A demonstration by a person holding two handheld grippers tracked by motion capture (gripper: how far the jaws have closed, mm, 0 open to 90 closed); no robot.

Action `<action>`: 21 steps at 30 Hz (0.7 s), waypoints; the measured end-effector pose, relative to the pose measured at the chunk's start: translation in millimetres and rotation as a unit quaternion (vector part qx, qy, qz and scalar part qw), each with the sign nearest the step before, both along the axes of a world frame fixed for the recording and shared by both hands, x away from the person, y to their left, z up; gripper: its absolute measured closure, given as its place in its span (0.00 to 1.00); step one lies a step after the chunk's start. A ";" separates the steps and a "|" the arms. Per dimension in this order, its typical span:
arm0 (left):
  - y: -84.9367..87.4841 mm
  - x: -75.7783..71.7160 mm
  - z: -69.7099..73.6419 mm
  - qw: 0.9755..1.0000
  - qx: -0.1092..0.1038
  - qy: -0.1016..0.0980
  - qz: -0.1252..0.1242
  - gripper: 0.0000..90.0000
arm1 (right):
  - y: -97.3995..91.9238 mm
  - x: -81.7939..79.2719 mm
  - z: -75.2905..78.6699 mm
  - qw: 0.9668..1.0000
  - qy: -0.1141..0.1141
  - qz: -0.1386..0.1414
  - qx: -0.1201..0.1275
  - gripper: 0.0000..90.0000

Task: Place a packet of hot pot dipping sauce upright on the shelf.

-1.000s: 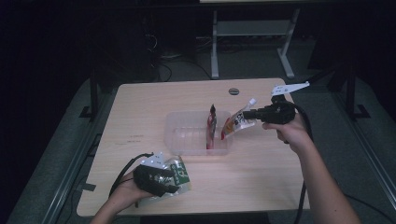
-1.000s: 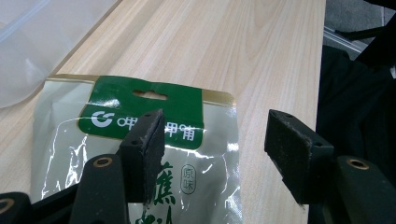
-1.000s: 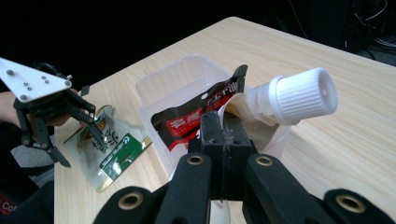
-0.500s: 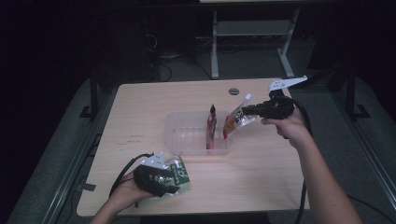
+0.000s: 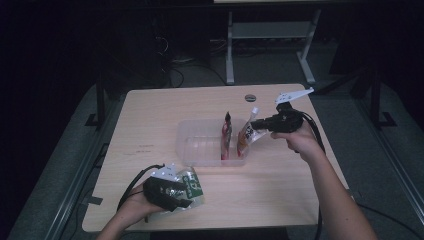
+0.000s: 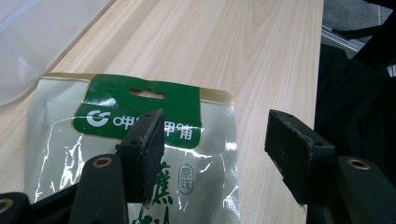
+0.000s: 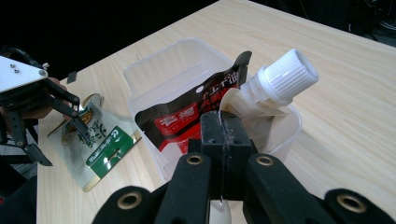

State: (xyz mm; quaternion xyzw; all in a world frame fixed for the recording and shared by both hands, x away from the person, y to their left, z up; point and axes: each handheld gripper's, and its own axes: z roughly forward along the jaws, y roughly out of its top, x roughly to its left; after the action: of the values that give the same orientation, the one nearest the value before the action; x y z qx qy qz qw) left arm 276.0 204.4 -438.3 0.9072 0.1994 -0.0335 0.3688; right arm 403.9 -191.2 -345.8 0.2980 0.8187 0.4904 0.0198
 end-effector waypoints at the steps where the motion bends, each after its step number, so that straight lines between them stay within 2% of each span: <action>1: 0.0 -0.1 -0.1 1.000 0.000 0.001 0.000 0.42 | 0.8 0.2 -1.0 1.000 0.001 -0.001 0.001 0.99; 10: 0.9 0.5 -0.7 1.000 0.002 0.000 -0.001 0.42 | 11.8 1.7 -10.2 1.000 0.003 -0.001 -0.026 0.95; 12: 1.2 0.6 -0.7 1.000 0.002 0.000 0.000 0.42 | 10.4 0.2 -8.1 1.000 0.003 -0.003 -0.008 0.87; 13: 1.3 0.5 -0.6 1.000 0.002 0.000 0.001 0.42 | 9.7 -1.2 -6.3 1.000 0.002 -0.006 -0.008 0.83; 18: 2.4 1.5 0.1 1.000 0.002 -0.001 0.001 0.42 | 3.7 -11.4 -1.3 0.999 -0.006 -0.020 -0.024 0.54; 21: 3.9 1.9 0.3 1.000 0.002 -0.003 0.001 0.42 | -2.8 -22.3 -1.0 0.999 -0.019 -0.031 -0.030 0.43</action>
State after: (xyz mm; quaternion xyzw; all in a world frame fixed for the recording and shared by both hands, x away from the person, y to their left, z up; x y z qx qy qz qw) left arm 278.0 208.4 -438.0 0.9079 0.1998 -0.0302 0.3673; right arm 381.6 -194.0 -346.8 0.3135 0.8227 0.4704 0.0592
